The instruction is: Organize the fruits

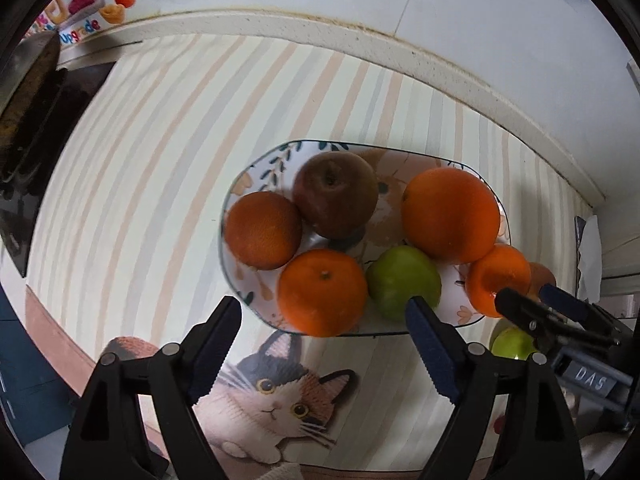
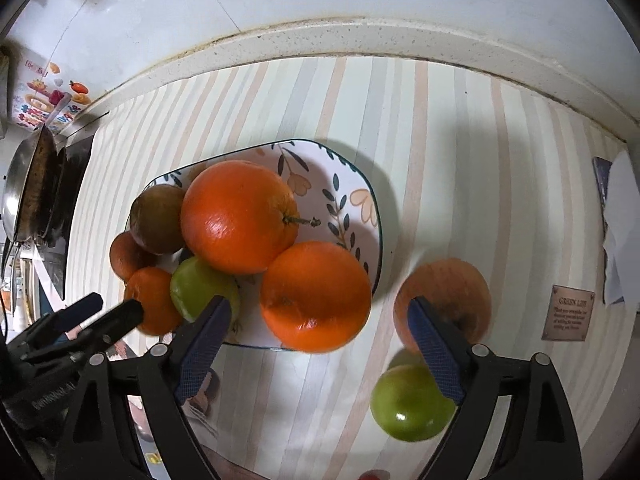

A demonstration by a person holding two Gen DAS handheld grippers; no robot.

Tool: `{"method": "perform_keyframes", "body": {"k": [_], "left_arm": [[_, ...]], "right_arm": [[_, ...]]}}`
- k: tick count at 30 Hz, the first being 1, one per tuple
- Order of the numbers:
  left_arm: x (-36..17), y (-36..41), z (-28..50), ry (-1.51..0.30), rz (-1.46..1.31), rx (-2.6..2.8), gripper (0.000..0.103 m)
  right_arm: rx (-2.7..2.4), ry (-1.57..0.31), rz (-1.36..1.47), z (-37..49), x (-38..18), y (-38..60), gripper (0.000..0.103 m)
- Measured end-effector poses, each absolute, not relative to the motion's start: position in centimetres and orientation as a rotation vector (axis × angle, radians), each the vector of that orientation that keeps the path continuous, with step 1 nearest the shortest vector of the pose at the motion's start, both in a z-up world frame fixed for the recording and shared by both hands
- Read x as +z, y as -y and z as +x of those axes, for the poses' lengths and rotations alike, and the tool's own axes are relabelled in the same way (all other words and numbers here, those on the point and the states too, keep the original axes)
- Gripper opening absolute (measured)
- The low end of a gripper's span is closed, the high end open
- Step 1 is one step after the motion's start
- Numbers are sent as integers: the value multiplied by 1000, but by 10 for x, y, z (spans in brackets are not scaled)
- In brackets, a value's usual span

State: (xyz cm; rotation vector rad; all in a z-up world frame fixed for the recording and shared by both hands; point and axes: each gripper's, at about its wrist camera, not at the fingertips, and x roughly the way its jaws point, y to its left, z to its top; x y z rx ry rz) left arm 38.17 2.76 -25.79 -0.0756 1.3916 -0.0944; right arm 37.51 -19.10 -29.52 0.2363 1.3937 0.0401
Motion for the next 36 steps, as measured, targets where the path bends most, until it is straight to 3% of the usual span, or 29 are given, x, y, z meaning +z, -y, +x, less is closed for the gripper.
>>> {"method": "perform_keyframes", "body": {"k": [14,36], "left_arm": [[-232,-38,331,-1353,-14,-53,84],[-126,-33,258,-1157,-21,-85,84]], "right_arm": [[80,-1326,179,322,-253,171,93],[113,-1101,137,237,-122,162,93]]}}
